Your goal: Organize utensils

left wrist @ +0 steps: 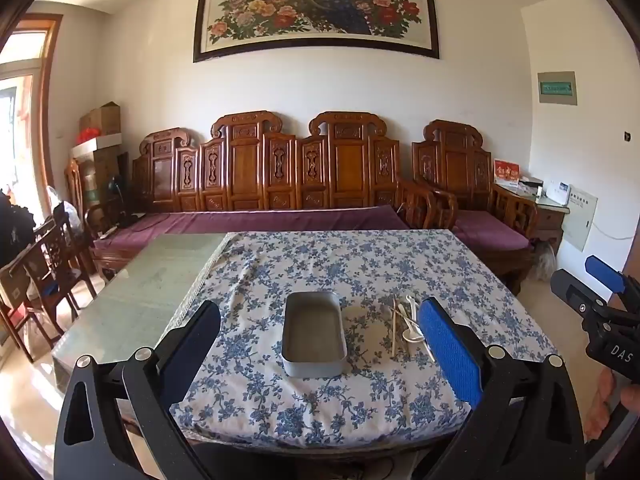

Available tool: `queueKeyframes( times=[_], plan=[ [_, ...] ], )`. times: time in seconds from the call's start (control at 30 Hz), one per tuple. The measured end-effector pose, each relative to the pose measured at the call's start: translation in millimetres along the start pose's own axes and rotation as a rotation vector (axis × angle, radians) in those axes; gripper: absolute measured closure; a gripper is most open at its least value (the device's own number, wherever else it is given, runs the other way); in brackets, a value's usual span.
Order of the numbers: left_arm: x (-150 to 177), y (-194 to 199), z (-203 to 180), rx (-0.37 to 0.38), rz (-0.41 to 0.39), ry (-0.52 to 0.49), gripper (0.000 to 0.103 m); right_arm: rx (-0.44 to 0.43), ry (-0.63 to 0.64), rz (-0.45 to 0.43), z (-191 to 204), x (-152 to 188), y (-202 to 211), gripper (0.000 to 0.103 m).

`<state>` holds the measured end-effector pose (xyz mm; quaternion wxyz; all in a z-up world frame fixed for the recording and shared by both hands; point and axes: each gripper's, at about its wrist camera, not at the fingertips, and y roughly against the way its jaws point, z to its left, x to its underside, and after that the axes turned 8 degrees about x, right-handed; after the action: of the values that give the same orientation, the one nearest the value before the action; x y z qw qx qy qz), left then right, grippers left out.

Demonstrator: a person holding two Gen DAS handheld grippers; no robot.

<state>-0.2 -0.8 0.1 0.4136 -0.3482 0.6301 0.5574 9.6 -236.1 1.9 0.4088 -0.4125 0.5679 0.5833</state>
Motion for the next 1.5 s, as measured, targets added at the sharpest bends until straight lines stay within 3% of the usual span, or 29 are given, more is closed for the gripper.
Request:
queueKeyframes(
  times=[1.5],
  plan=[
    [-6.3,4.8,-7.7,0.023,-0.008,-0.005,0.007,-0.011,-0.009,-0.007,2.6,-1.1,1.6,0.003]
  ],
)
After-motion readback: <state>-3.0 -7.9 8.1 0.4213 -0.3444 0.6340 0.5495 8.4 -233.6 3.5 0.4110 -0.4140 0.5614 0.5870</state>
